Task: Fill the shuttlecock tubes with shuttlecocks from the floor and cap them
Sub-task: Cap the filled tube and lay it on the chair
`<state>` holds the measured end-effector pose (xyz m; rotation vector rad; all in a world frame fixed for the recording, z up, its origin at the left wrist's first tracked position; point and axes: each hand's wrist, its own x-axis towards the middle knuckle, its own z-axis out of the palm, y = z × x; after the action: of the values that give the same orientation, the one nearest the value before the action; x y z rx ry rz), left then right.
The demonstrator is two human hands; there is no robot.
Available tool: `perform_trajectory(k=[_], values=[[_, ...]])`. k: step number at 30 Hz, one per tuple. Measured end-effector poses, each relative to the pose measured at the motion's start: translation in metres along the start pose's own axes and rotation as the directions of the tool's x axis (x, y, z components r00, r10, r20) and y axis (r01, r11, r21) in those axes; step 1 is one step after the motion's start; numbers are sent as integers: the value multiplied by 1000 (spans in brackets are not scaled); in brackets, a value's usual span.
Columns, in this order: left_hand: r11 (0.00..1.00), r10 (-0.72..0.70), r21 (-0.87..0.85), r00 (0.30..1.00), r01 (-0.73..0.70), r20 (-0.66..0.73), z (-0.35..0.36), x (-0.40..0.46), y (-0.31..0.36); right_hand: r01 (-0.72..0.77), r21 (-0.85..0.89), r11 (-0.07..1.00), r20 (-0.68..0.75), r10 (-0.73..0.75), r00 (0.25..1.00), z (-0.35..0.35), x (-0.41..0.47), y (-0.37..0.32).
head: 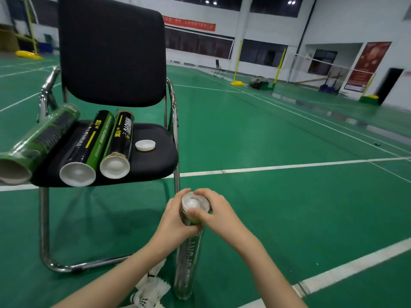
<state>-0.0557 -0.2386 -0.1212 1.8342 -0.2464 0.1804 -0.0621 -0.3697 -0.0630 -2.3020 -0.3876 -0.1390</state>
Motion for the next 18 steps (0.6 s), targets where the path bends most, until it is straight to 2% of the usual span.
perform_trajectory(k=[6,11,18], values=[[1000,-5,-10,1000,5,24,4,1,-16,9,-33,999,25,-8,1000,6,3,6],[1000,-15,-25,999,17,50,8,0,-25,54,-127,990,58,-47,997,6,7,10],[1000,-2,-15,999,3,53,10,-1,-27,50,-244,968,118,-22,993,5,14,12]])
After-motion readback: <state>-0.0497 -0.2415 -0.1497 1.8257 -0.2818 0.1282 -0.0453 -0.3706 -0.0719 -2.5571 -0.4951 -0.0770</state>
